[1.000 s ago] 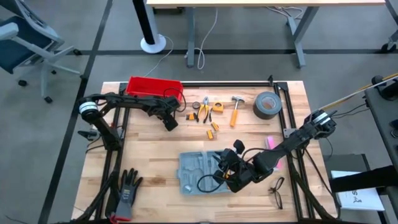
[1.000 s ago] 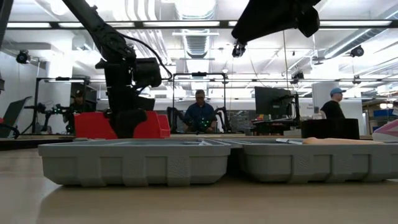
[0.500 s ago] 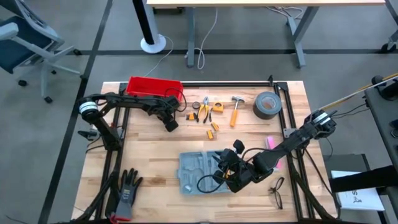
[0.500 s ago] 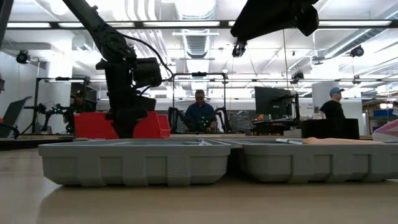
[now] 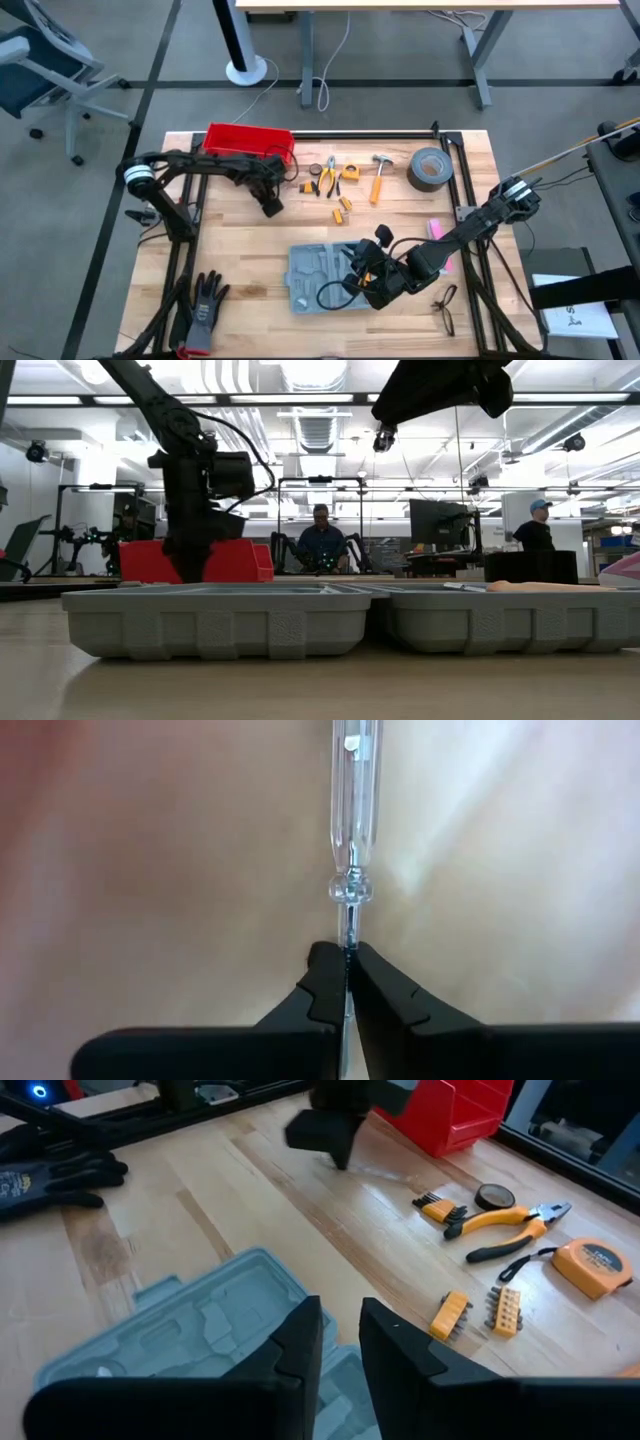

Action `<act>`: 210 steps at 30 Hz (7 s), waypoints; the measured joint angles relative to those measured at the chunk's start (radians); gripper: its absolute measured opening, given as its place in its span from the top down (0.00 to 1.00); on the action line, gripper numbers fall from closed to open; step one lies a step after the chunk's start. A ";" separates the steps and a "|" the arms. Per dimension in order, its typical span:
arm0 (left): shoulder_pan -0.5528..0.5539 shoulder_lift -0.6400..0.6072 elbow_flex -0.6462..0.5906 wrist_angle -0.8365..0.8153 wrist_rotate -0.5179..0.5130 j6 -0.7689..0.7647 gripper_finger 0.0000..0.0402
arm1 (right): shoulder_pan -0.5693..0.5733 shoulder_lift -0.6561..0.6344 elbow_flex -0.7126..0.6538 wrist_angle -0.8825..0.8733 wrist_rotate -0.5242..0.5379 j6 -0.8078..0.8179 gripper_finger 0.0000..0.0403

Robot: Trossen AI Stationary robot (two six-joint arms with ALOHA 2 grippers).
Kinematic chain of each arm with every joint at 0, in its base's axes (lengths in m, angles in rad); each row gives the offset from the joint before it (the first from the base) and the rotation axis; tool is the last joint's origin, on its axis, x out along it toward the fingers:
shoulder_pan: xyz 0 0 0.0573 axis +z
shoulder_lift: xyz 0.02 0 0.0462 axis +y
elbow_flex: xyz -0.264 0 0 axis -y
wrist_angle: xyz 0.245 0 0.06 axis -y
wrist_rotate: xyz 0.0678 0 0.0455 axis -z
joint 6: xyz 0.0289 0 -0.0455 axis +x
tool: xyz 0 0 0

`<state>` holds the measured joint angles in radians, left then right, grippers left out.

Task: Prefit tool cases
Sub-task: Put the voltage tester screwdriver into the gray toolbox

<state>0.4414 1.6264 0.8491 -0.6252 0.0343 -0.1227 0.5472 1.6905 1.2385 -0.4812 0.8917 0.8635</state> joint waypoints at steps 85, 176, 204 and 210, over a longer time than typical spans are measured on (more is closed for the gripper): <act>-0.735 0.341 0.599 0.151 -0.261 1.081 0.99 | 0.100 -0.197 0.016 -0.429 0.246 0.434 0.87; -0.833 0.417 0.575 0.207 -0.397 1.371 0.67 | 0.119 -0.216 0.016 -0.389 0.288 0.408 0.86; -0.826 0.415 0.759 0.039 -0.111 0.138 0.76 | 0.122 -0.216 0.016 -0.389 0.298 0.400 0.86; -0.818 0.443 0.753 0.052 -0.112 0.020 0.75 | 0.123 -0.216 0.016 -0.384 0.311 0.385 0.83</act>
<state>-0.3768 2.0697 1.6024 -0.5731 -0.0780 -0.1031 0.6699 1.4746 1.2545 -0.8650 1.2030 1.2483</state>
